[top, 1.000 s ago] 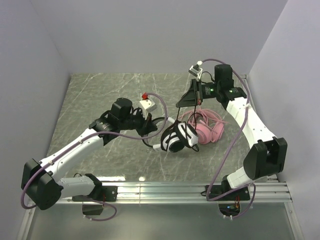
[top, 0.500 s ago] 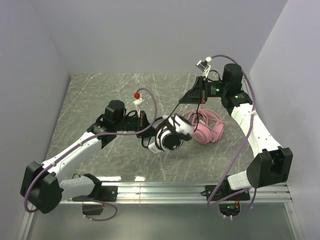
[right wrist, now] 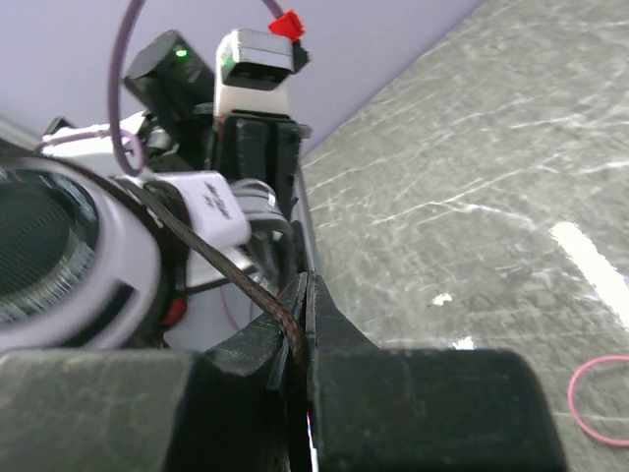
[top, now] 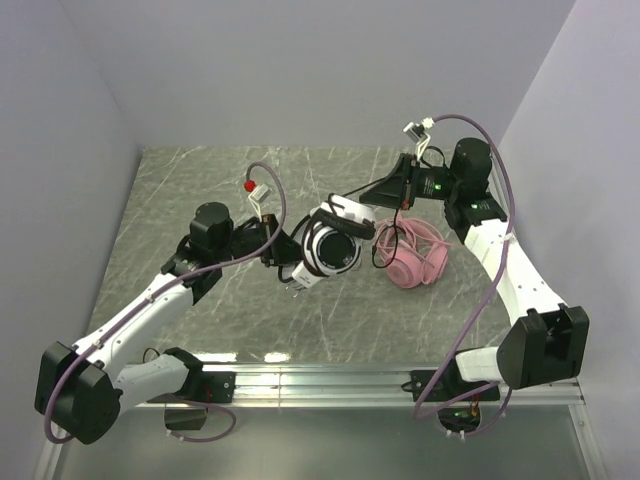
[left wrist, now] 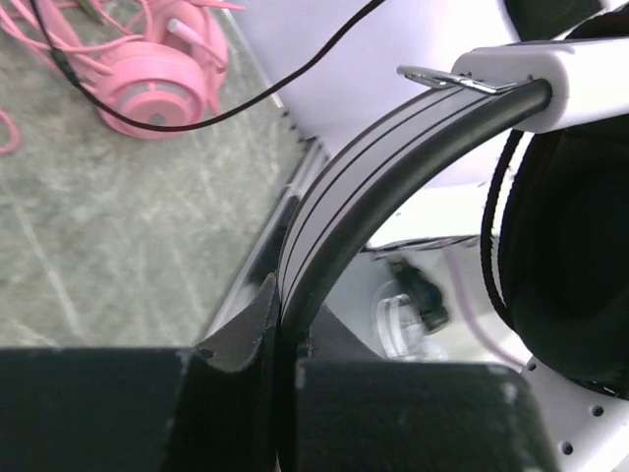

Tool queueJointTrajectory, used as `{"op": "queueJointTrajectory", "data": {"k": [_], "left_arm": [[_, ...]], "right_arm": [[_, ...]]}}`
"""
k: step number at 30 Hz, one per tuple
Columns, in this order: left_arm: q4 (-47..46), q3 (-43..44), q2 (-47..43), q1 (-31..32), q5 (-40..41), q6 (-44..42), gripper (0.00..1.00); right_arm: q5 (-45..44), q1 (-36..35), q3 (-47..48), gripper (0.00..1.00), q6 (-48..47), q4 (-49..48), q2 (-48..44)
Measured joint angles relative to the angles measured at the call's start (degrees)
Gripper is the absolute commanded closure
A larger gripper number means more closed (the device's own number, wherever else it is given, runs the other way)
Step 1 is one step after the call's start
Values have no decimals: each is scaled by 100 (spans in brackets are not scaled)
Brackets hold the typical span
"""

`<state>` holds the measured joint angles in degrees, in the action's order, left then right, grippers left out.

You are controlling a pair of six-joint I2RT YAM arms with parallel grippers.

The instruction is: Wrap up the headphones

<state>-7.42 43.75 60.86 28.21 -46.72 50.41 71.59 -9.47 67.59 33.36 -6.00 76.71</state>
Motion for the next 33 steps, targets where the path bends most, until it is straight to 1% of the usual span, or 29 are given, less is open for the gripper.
{"op": "queueJointTrajectory", "data": {"k": [3, 8, 11, 15, 19, 23, 28, 33], "left_arm": [[-151, 0, 2, -26, -2, 474, 100], [-157, 83, 2, -26, 9, 901, 100], [-13, 352, 15, -26, 81, 1023, 100], [457, 879, 55, -28, 361, 1012, 100], [1276, 1475, 136, -31, 968, 835, 100], [2090, 2085, 291, -105, 1755, 675, 100], [2623, 2317, 352, -317, 2564, 588, 100], [3141, 2385, 372, -341, 3381, 350, 100]], "right_arm": [[-184, 15, -144, 93, -26, -44, -66], [-501, 13, -389, 92, -188, -39, -291], [-697, -26, -479, 92, -372, 37, -433], [-979, -223, -584, 92, -592, 72, -553], [-1226, -450, -796, 92, -671, 42, -575], [-1519, -798, -1086, 92, -734, 52, -573], [-1821, -1241, -1521, 92, -723, -153, -575], [-2118, -1681, -1976, 93, -678, -367, -623]]}}
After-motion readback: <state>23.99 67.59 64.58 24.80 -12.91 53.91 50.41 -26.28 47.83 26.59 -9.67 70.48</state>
